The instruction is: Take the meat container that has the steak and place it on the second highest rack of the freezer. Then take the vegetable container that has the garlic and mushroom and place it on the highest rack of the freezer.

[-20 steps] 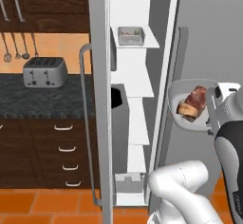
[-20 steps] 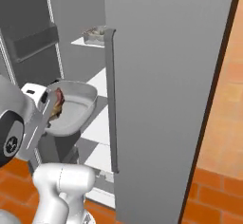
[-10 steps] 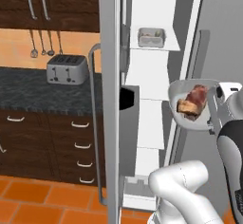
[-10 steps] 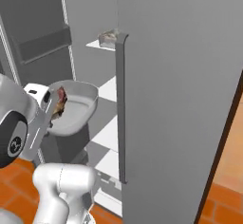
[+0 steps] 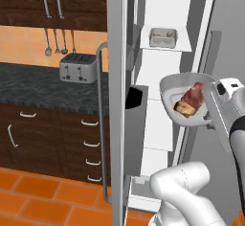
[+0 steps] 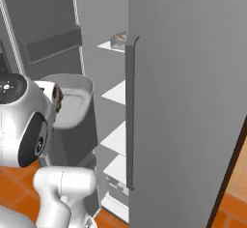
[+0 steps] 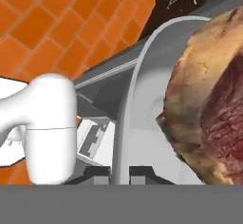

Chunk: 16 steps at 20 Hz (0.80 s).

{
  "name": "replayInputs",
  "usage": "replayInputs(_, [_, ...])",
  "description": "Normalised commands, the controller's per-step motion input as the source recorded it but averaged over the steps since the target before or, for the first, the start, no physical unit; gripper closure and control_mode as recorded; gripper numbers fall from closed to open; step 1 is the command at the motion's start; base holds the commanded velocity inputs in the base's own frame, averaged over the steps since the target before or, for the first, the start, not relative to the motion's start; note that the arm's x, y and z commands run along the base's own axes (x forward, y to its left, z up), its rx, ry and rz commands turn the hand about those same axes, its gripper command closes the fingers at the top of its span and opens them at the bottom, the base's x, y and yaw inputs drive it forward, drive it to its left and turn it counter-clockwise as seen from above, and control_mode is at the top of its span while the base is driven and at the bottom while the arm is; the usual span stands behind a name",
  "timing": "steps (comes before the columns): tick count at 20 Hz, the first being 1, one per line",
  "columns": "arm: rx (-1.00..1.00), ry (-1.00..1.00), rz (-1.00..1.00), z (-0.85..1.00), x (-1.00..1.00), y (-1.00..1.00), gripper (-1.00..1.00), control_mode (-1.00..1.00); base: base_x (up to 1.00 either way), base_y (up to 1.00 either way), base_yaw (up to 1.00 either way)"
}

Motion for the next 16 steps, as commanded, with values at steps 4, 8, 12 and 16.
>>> replayInputs(4, [0.00, 0.05, 0.02, -0.03, 1.00, 0.00, 1.00, -1.00, 0.00, 0.00, 0.00])
replayInputs(8, [0.01, 0.03, -0.02, 0.00, 1.00, -0.07, 1.00, -1.00, 0.00, 0.00, 0.00])
replayInputs(12, [0.01, 0.00, -0.14, 0.00, 1.00, -0.06, 1.00, -1.00, 0.00, 0.00, 0.00])
replayInputs(16, [0.01, 0.00, -0.23, -0.18, 0.99, -0.01, 1.00, -1.00, 0.00, 0.00, 0.00])
